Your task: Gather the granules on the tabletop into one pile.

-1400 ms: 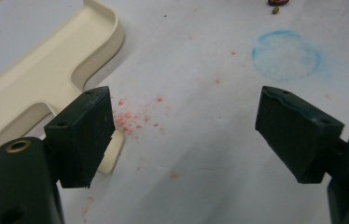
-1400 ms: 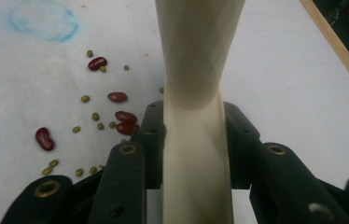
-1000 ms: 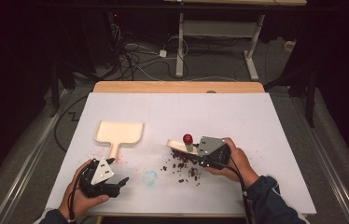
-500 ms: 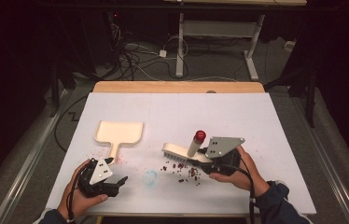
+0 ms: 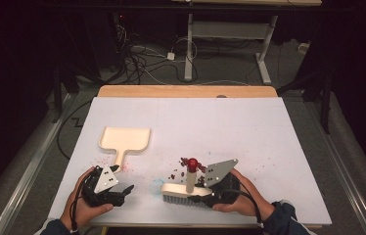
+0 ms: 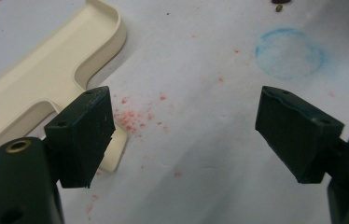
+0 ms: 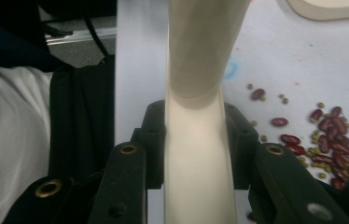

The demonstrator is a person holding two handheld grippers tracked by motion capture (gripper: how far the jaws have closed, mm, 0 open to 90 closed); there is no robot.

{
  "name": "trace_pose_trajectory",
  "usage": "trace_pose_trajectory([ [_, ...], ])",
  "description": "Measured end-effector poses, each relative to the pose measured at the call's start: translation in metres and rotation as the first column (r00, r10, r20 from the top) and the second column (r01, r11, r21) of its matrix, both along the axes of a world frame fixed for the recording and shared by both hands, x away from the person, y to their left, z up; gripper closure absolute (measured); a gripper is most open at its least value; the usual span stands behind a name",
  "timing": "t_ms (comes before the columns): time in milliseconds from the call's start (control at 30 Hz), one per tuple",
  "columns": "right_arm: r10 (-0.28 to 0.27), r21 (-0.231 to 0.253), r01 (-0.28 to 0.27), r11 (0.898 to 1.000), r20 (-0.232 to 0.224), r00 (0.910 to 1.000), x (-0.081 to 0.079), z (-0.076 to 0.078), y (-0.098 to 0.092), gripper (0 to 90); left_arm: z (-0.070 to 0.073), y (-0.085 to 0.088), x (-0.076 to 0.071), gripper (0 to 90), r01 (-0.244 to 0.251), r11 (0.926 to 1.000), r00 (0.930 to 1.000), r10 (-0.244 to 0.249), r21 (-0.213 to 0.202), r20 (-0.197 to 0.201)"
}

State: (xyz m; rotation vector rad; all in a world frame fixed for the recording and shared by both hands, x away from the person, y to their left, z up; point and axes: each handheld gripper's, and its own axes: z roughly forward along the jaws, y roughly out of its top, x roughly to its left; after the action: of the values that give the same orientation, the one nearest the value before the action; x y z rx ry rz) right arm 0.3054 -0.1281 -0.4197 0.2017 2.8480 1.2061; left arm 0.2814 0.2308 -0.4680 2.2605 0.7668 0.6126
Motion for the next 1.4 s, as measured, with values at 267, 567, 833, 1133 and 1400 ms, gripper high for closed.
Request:
trace_pose_trajectory([
  [267, -0.121, 0.013, 0.121, 0.993, -0.010, 0.9926, 0.025, -0.005, -0.005, 67.4, -0.001, -0.001, 0.001, 18.8, 0.008, 0.9999, 1.0000, -0.008, 0.011, 0.000],
  [567, -0.224, 0.023, 0.225, 0.974, -0.044, 0.9735, 0.046, -0.008, -0.010, 67.2, -0.003, -0.003, 0.001, 18.8, 0.018, 0.9996, 0.9998, -0.017, 0.022, -0.011],
  [833, -0.284, 0.048, 0.285, 0.957, -0.036, 0.9582, 0.057, -0.003, -0.022, 67.4, -0.004, -0.004, 0.001, 18.8, 0.023, 0.9994, 0.9996, -0.022, 0.027, -0.017],
  [1133, -0.285, 0.144, 0.285, 0.948, -0.020, 0.9582, 0.039, 0.018, -0.021, 67.5, -0.002, -0.003, 0.001, 18.8, 0.015, 0.9996, 0.9998, -0.015, 0.024, -0.011],
  [1400, -0.265, 0.178, 0.288, 0.941, -0.141, 0.9538, 0.020, 0.009, 0.021, 67.5, 0.004, 0.005, 0.001, 18.8, -0.005, 1.0000, 1.0000, 0.005, -0.002, 0.001],
])
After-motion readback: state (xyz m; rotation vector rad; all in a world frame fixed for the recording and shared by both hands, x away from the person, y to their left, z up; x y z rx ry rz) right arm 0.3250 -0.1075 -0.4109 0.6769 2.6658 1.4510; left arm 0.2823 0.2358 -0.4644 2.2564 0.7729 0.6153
